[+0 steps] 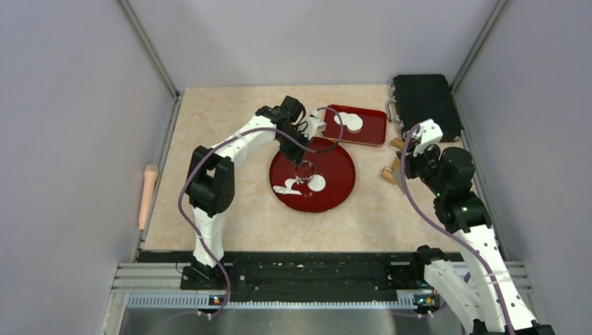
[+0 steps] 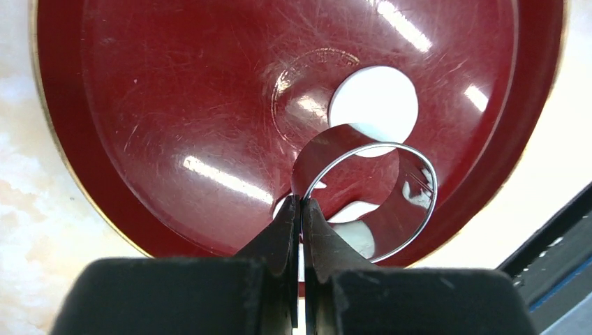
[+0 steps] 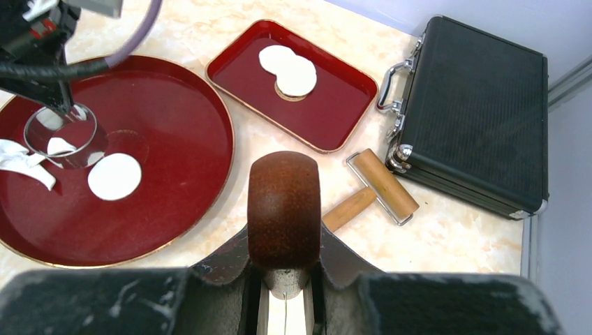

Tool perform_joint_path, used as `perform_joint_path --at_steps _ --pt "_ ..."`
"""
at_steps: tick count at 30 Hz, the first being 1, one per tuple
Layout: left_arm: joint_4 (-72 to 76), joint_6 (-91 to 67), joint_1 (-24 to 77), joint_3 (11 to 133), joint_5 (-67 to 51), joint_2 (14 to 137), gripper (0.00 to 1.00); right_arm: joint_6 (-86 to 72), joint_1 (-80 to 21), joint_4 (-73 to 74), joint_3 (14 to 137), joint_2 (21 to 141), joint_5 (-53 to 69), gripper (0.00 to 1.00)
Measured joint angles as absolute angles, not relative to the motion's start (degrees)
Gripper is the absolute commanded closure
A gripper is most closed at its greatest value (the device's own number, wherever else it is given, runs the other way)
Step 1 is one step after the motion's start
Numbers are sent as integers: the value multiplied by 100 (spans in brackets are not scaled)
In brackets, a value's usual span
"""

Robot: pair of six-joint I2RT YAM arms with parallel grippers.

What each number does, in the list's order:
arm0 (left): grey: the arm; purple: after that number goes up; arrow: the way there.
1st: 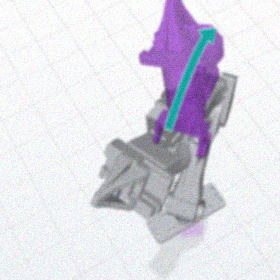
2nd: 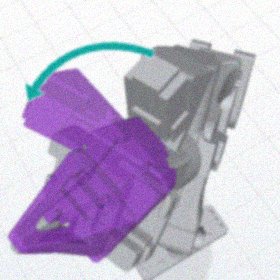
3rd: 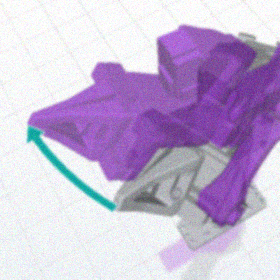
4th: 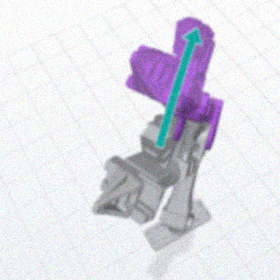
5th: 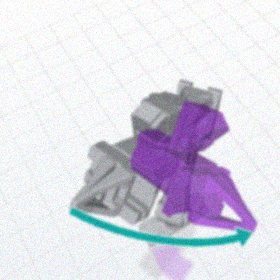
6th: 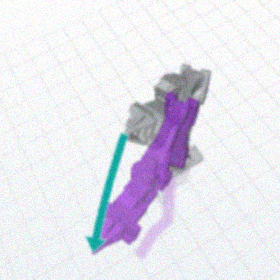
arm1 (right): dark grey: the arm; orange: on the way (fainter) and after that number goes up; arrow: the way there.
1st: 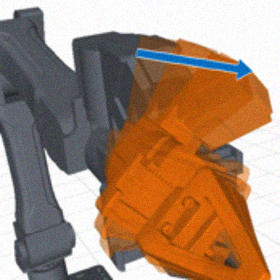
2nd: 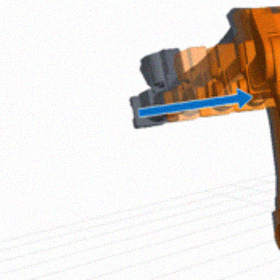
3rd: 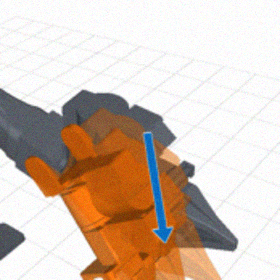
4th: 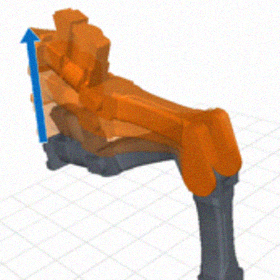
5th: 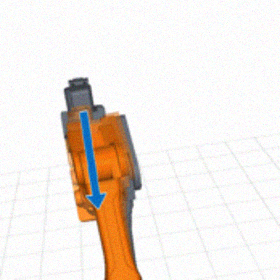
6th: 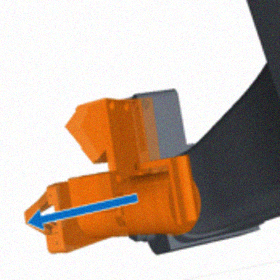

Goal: Roll out the dumpling wrappers from the dough

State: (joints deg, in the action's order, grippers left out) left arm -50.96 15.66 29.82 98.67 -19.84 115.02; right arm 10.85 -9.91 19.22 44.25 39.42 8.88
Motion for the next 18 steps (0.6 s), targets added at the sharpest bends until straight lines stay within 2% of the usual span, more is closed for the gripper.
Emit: perform_joint_path --at_steps 18 --pt "-5474 2421 3203 9889 -1164 12119 100 1068 -958 1922 4423 3942 913 100"
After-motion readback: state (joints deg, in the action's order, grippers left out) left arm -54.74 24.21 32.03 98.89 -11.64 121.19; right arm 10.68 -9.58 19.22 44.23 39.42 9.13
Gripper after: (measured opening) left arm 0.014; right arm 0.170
